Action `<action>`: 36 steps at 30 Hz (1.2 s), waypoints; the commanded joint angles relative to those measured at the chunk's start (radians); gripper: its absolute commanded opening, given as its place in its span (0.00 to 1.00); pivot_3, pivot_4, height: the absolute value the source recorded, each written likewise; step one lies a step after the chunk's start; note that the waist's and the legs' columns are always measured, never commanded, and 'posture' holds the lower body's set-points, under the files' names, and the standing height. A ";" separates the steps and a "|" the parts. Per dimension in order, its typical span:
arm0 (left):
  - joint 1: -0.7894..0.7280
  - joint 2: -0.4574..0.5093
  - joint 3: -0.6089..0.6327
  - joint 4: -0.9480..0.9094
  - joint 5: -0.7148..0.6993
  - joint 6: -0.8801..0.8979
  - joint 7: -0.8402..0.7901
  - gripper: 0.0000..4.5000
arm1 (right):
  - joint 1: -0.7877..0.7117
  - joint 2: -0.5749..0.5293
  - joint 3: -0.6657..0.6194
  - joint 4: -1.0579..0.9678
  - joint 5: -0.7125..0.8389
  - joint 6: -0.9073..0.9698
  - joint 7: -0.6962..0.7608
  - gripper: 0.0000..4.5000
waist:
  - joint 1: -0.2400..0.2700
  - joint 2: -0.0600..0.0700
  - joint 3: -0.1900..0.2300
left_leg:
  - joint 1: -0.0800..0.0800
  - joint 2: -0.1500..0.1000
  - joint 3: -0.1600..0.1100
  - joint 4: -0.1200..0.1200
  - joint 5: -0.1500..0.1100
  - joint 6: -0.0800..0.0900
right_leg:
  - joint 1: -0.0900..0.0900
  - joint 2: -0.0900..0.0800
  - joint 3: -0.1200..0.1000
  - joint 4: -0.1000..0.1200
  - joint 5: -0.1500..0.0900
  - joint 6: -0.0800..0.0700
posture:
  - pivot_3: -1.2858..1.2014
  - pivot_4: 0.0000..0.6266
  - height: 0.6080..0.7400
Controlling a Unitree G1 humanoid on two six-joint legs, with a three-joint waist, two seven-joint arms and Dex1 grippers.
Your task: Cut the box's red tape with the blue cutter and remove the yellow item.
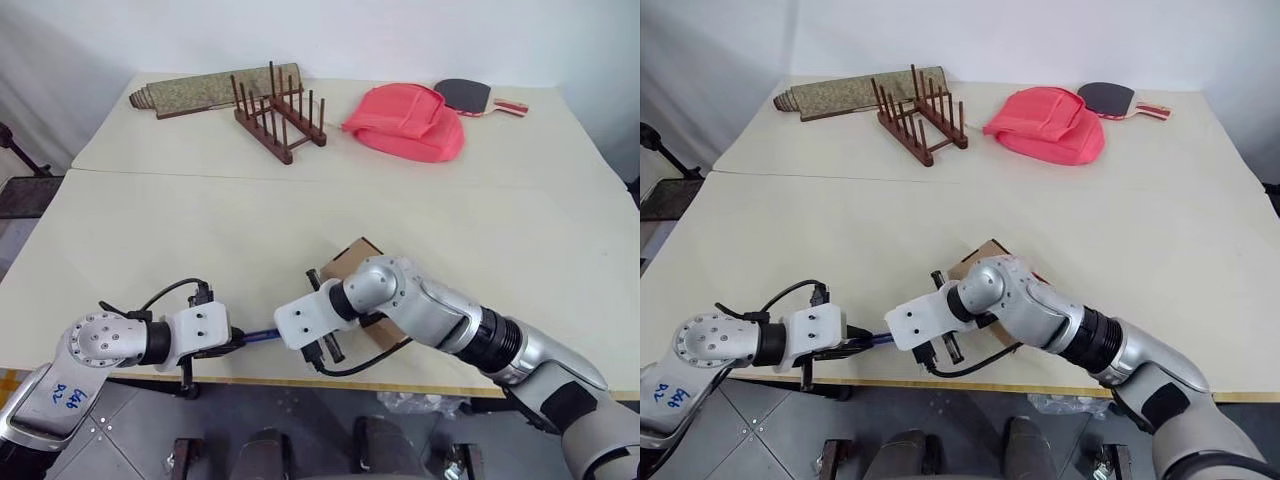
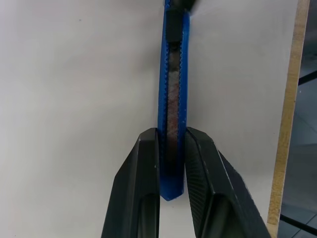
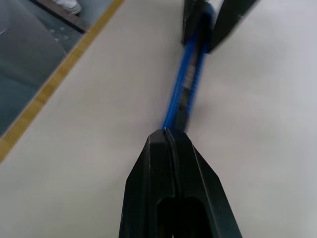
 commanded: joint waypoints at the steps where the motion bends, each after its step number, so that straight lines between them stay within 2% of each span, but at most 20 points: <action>1: 0.041 0.009 -0.061 0.022 0.030 0.017 -0.025 0.09 | 0.007 -0.008 -0.042 0.013 -0.031 -0.022 0.011 0.00 | 0.000 0.000 0.000 | 0.000 0.000 0.001 0.000 0.000 0.000 | 0.000 0.000 0.000 0.000 0.000 0.000 | 0.52 0.24 1.00; 8: 0.033 0.007 -0.060 0.027 0.030 0.033 -0.021 0.09 | 0.037 0.009 -0.042 0.013 -0.048 -0.059 0.053 0.00 | 0.000 0.001 0.000 | 0.000 0.000 0.001 0.000 0.000 0.000 | 0.000 0.000 0.000 0.000 0.000 0.000 | 0.52 0.24 1.00; 20: 0.009 0.049 -0.102 0.024 0.048 0.104 -0.045 0.09 | 0.033 0.031 -0.129 -0.020 -0.048 -0.040 0.075 0.00 | -0.001 0.002 -0.001 | 0.001 0.000 0.003 0.000 0.000 -0.001 | 0.000 0.000 0.000 0.000 0.000 0.000 | 0.52 0.24 1.00; 30: -0.032 0.078 -0.177 -0.012 0.108 0.166 -0.030 0.09 | 0.051 0.056 -0.078 0.016 -0.093 -0.084 0.096 0.00 | -0.001 0.006 -0.004 | 0.003 0.000 0.004 0.000 0.000 0.000 | 0.000 0.000 0.000 0.001 0.000 0.000 | 0.52 0.24 1.00; 36: -0.041 0.063 -0.219 -0.072 0.152 0.231 -0.005 0.09 | 0.060 0.058 -0.063 0.044 -0.119 -0.117 0.109 0.00 | 0.000 0.009 -0.005 | 0.005 -0.001 0.005 0.000 0.000 0.000 | 0.002 0.000 0.000 0.001 0.000 0.000 | 0.52 0.24 1.00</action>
